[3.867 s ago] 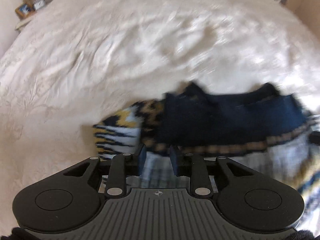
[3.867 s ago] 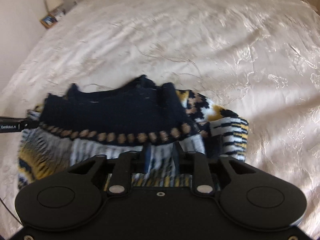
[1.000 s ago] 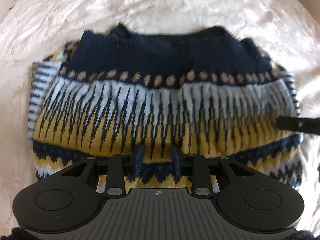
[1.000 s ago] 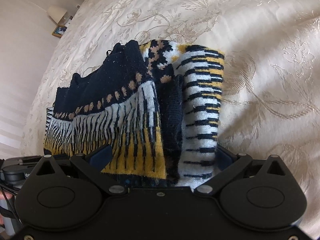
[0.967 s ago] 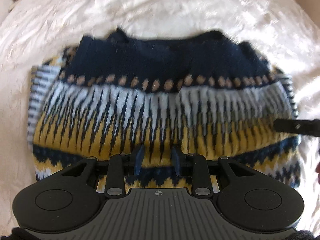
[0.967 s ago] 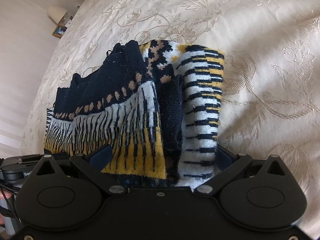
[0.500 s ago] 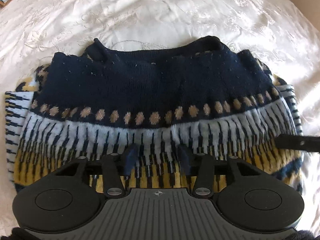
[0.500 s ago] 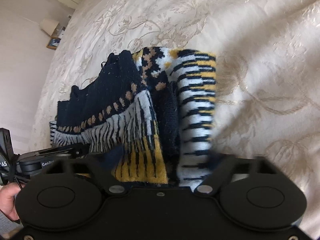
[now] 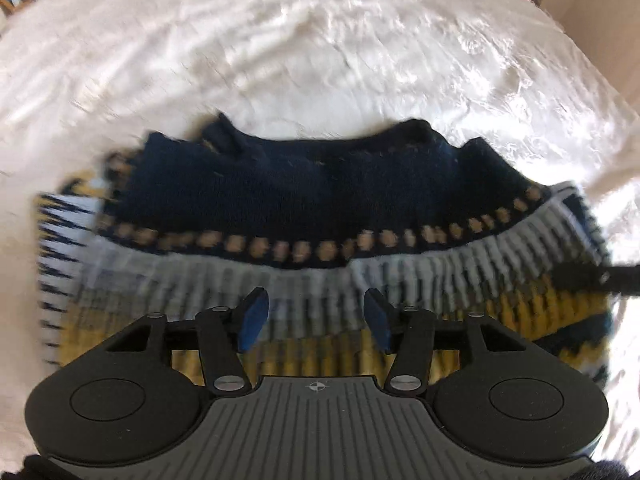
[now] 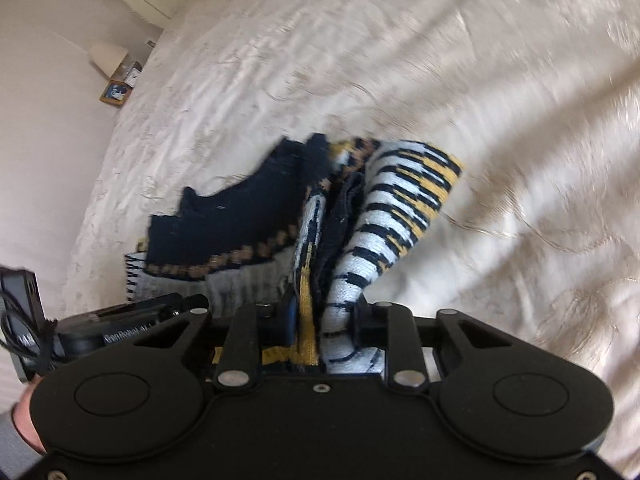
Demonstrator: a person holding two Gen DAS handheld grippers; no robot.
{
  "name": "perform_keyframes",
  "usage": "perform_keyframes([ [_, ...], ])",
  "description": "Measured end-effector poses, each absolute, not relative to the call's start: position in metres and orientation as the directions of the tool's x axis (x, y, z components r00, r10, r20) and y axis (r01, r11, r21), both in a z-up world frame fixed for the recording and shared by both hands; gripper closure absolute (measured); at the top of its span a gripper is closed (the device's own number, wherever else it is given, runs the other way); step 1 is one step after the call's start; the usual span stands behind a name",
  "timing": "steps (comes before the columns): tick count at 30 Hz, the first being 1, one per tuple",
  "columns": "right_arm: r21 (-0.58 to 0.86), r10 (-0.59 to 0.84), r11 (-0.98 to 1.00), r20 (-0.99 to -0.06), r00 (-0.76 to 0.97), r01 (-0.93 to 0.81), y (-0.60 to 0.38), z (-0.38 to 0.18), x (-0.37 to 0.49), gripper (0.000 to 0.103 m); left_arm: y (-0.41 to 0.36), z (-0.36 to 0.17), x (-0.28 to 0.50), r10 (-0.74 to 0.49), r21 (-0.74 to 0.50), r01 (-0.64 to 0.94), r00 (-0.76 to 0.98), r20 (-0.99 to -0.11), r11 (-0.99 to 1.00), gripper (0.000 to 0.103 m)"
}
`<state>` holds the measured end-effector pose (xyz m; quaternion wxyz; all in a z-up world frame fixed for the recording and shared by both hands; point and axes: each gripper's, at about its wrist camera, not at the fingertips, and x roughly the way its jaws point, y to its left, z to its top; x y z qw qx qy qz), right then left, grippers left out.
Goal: Fold small clothes
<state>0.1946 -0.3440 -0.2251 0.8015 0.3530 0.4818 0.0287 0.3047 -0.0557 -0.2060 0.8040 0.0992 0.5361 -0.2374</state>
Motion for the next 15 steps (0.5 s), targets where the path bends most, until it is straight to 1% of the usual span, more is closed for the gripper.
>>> perform_keyframes([
  [5, 0.561, 0.368, 0.788, -0.758, 0.538, 0.252, -0.314, -0.187, 0.207, 0.069, -0.008, -0.191, 0.299, -0.287, -0.116, 0.447, 0.337, -0.897, 0.887, 0.052],
  [10, 0.513, 0.345, 0.834, -0.773, 0.533, 0.203, -0.257, -0.156, 0.232, 0.07, 0.053, -0.186, 0.294, -0.298, -0.15, 0.394, 0.347, -0.889, 0.907, 0.052],
  [15, 0.471, 0.346, 0.871, -0.791, 0.505, 0.141, -0.19, -0.148, 0.262, 0.07, 0.11, -0.183, 0.29, -0.304, -0.168, 0.372, 0.346, -0.888, 0.913, 0.052],
])
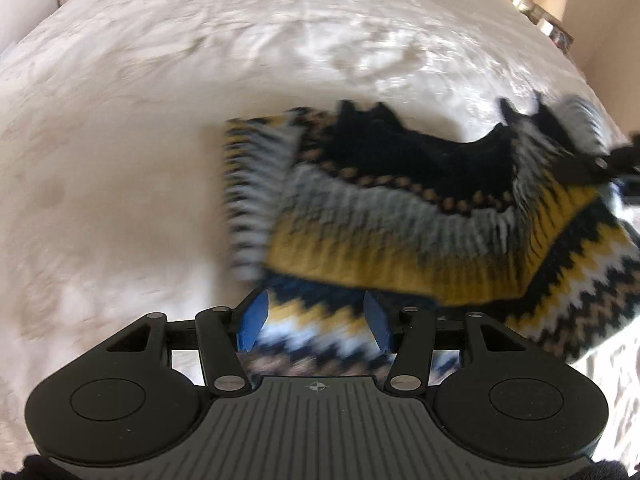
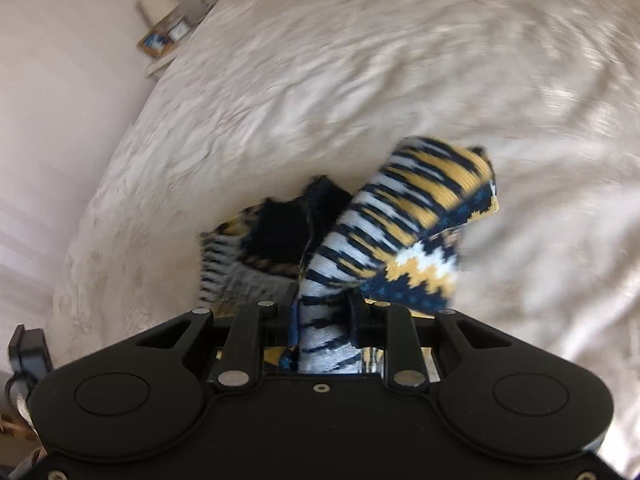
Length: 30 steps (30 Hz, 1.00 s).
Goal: Fold small clothes
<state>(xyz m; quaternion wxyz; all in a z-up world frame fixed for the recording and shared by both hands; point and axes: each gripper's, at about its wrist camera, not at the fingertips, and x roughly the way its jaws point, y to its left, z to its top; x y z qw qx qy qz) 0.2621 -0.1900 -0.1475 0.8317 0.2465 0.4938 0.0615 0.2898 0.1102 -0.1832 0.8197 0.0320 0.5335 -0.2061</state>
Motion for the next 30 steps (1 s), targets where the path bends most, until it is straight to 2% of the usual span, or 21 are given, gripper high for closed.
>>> perform_keyframes([
  [7, 0.447, 0.371, 0.892, -0.812, 0.451, 0.07, -0.093, -0.172, 0.301, 0.073, 0.177, -0.186, 0.295, -0.296, -0.181, 0.321, 0.358, -0.885, 0.93, 0.051],
  [11, 0.367, 0.316, 0.929, -0.857, 0.406, 0.053, -0.057, -0.193, 0.312, 0.072, 0.201, -0.19, 0.3, -0.297, -0.195, 0.298, 0.354, -0.887, 0.935, 0.051],
  [14, 0.291, 0.254, 0.956, -0.886, 0.388, 0.039, -0.041, -0.201, 0.318, 0.065, 0.209, -0.194, 0.304, -0.306, -0.212, 0.286, 0.343, -0.888, 0.935, 0.051],
  [16, 0.262, 0.228, 0.964, -0.888, 0.4, 0.032, -0.032, -0.2, 0.323, 0.053, 0.211, -0.195, 0.307, -0.314, -0.22, 0.29, 0.337, -0.887, 0.932, 0.051],
  [18, 0.25, 0.221, 0.968, -0.878, 0.425, 0.014, -0.025, -0.195, 0.322, 0.047, 0.215, -0.196, 0.307, -0.323, -0.226, 0.296, 0.336, -0.885, 0.928, 0.051],
  [22, 0.272, 0.244, 0.962, -0.841, 0.482, -0.012, -0.019, -0.182, 0.318, 0.046, 0.214, -0.195, 0.313, -0.346, -0.247, 0.307, 0.332, -0.877, 0.919, 0.051],
  [26, 0.324, 0.251, 0.945, -0.811, 0.529, 0.049, -0.037, -0.175, 0.301, 0.046, 0.204, -0.187, 0.325, -0.371, -0.25, 0.348, 0.342, -0.863, 0.903, 0.051],
  [30, 0.301, 0.213, 0.949, -0.83, 0.516, 0.093, -0.052, -0.175, 0.285, 0.046, 0.186, -0.179, 0.345, -0.425, -0.294, 0.379, 0.33, -0.843, 0.878, 0.051],
])
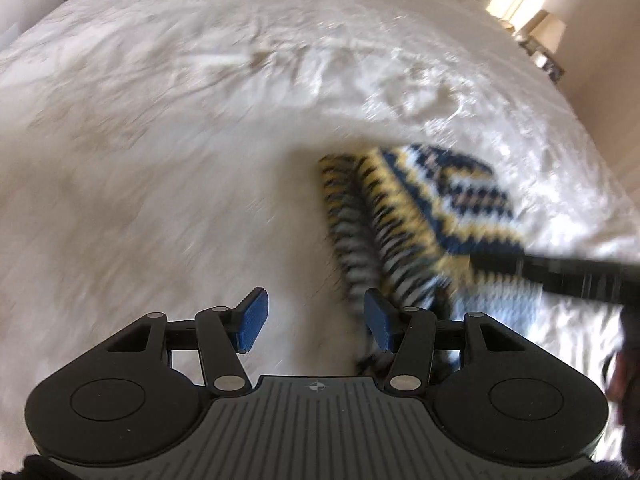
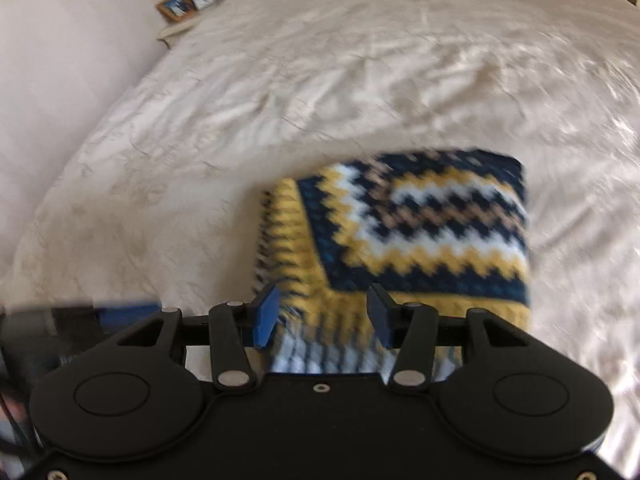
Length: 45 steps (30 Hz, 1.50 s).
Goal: Fold small clothes
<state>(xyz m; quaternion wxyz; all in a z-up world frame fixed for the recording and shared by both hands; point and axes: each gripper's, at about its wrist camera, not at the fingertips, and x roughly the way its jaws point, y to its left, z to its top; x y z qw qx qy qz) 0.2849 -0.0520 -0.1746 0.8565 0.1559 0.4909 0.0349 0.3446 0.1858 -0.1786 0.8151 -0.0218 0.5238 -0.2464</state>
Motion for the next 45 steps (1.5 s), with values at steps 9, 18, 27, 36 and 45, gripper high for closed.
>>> perform_keyframes([
  [9, 0.163, 0.165, 0.985, -0.828, 0.536, -0.051, -0.015, -0.165, 0.235, 0.022, 0.125, -0.183, 0.396, -0.514, -0.388, 0.429, 0.23, -0.826, 0.816, 0.051],
  [18, -0.017, 0.055, 0.991, -0.85, 0.524, -0.133, 0.035, -0.193, 0.257, 0.021, 0.094, -0.196, 0.414, -0.503, -0.342, 0.519, 0.207, -0.839, 0.784, 0.051],
  [27, -0.018, 0.027, 0.996, -0.877, 0.48, -0.089, 0.022, -0.217, 0.26, 0.087, 0.089, -0.213, 0.427, -0.525, -0.419, 0.435, 0.159, -0.836, 0.798, 0.071],
  [36, 0.106, 0.114, 0.993, -0.815, 0.569, -0.047, 0.01, -0.179, 0.249, 0.088, 0.115, -0.181, 0.418, -0.541, -0.383, 0.438, 0.329, -0.774, 0.814, 0.097],
  [45, 0.078, 0.13, 0.989, -0.864, 0.486, -0.126, 0.04, -0.214, 0.277, 0.087, 0.129, -0.217, 0.434, -0.437, -0.317, 0.381, 0.284, -0.854, 0.868, 0.096],
])
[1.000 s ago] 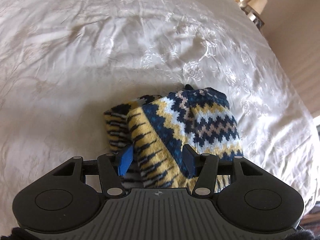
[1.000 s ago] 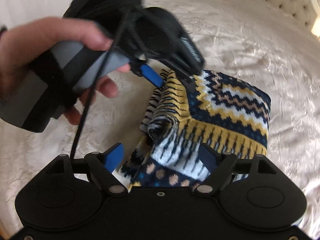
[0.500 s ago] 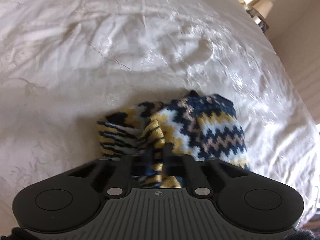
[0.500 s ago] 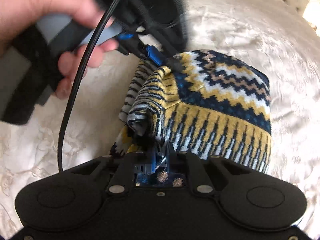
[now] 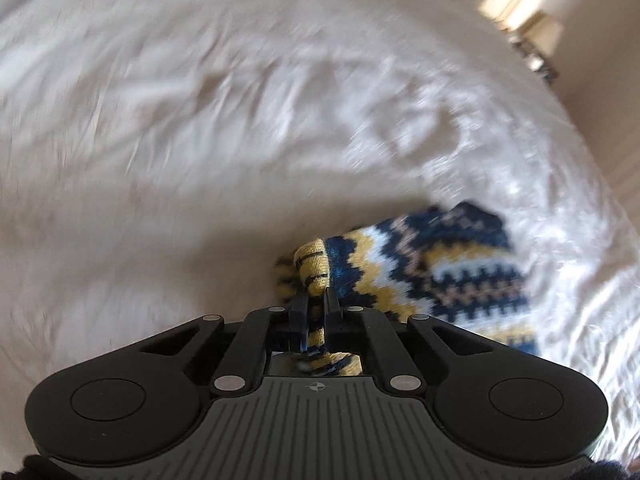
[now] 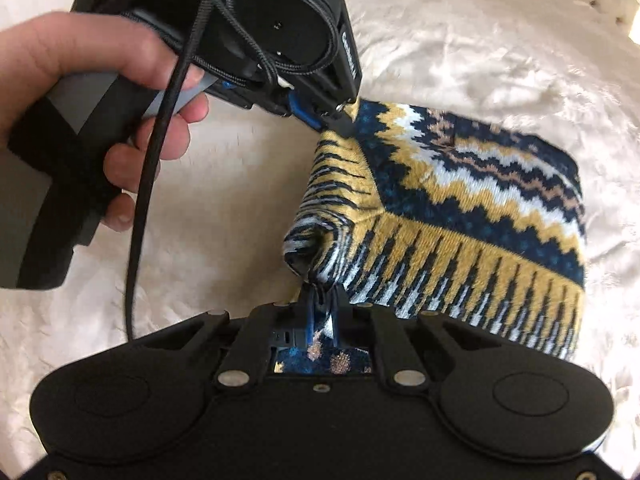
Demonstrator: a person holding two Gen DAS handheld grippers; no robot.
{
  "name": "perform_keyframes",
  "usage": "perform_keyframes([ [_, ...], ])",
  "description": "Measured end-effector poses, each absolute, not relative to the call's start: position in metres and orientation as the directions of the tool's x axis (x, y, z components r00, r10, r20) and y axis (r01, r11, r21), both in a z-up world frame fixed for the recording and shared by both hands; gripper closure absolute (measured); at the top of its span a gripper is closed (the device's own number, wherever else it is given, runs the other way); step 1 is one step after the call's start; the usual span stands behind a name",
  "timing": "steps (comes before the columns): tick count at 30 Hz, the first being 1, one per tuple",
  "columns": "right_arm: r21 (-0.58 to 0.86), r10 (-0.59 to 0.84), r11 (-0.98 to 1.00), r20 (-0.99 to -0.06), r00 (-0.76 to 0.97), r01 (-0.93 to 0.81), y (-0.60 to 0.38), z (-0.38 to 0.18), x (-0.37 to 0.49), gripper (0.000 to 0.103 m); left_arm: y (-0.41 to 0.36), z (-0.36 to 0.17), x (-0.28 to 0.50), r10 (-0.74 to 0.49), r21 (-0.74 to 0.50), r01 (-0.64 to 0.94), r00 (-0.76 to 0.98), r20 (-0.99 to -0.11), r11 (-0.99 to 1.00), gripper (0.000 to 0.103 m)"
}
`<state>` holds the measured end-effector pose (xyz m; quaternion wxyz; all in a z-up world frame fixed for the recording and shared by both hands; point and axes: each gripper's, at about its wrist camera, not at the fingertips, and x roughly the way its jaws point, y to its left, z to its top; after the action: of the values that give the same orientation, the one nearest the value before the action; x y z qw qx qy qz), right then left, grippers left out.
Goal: Fold small clothes
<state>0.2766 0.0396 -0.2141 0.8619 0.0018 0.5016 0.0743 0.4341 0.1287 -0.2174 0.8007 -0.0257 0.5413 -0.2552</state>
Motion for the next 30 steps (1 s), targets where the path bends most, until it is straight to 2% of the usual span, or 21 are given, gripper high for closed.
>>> perform_keyframes([
  [2, 0.074, 0.133, 0.987, -0.875, 0.465, -0.142, 0.04, -0.221, 0.279, 0.082, 0.125, -0.231, 0.437, -0.413, -0.304, 0.382, 0.249, -0.876, 0.873, 0.09],
  [4, 0.109, 0.164, 0.984, -0.872, 0.461, -0.144, 0.035, -0.221, 0.279, 0.076, 0.121, -0.236, 0.435, -0.41, -0.293, 0.403, 0.244, -0.879, 0.867, 0.09],
  [5, 0.122, 0.174, 0.983, -0.869, 0.463, -0.14, 0.032, -0.218, 0.278, 0.069, 0.122, -0.235, 0.435, -0.416, -0.298, 0.406, 0.241, -0.877, 0.864, 0.087],
  [6, 0.145, 0.193, 0.98, -0.864, 0.465, -0.138, 0.026, -0.215, 0.276, 0.056, 0.122, -0.232, 0.435, -0.424, -0.309, 0.401, 0.239, -0.873, 0.862, 0.083],
  [7, 0.169, 0.211, 0.977, -0.856, 0.472, -0.13, 0.018, -0.211, 0.273, 0.046, 0.125, -0.229, 0.434, -0.436, -0.325, 0.39, 0.242, -0.867, 0.862, 0.074],
  [8, 0.205, 0.235, 0.972, -0.841, 0.487, -0.116, 0.013, -0.204, 0.267, 0.042, 0.13, -0.225, 0.432, -0.446, -0.336, 0.38, 0.25, -0.86, 0.862, 0.065],
  [9, 0.239, 0.257, 0.966, -0.825, 0.503, -0.101, 0.005, -0.198, 0.26, 0.033, 0.134, -0.221, 0.432, -0.453, -0.345, 0.372, 0.258, -0.854, 0.862, 0.061],
  [10, 0.277, 0.279, 0.957, -0.804, 0.525, -0.084, -0.004, -0.191, 0.253, 0.029, 0.138, -0.218, 0.431, -0.458, -0.351, 0.368, 0.264, -0.849, 0.861, 0.054],
  [12, 0.33, 0.302, 0.942, -0.774, 0.557, -0.053, -0.024, -0.183, 0.24, 0.027, 0.145, -0.213, 0.428, -0.461, -0.352, 0.365, 0.274, -0.844, 0.862, 0.05],
  [16, 0.385, 0.28, 0.921, -0.751, 0.598, 0.052, -0.061, -0.176, 0.222, 0.02, 0.149, -0.215, 0.423, -0.469, -0.368, 0.37, 0.235, -0.851, 0.853, 0.049],
  [23, 0.391, 0.166, 0.877, -0.792, 0.588, 0.279, -0.118, -0.202, 0.206, 0.019, 0.124, -0.226, 0.427, -0.511, -0.406, 0.396, 0.208, -0.834, 0.824, 0.049],
  [26, 0.457, 0.21, 0.826, -0.792, 0.573, 0.33, -0.134, -0.221, 0.208, 0.017, 0.115, -0.234, 0.433, -0.497, -0.397, 0.394, 0.193, -0.846, 0.829, 0.044],
  [28, 0.505, 0.262, 0.791, -0.789, 0.555, 0.345, -0.139, -0.238, 0.215, 0.01, 0.111, -0.238, 0.437, -0.497, -0.399, 0.395, 0.184, -0.848, 0.827, 0.041],
  [30, 0.535, 0.297, 0.762, -0.789, 0.537, 0.365, -0.139, -0.253, 0.223, 0.01, 0.11, -0.242, 0.44, -0.503, -0.408, 0.391, 0.177, -0.846, 0.825, 0.038],
])
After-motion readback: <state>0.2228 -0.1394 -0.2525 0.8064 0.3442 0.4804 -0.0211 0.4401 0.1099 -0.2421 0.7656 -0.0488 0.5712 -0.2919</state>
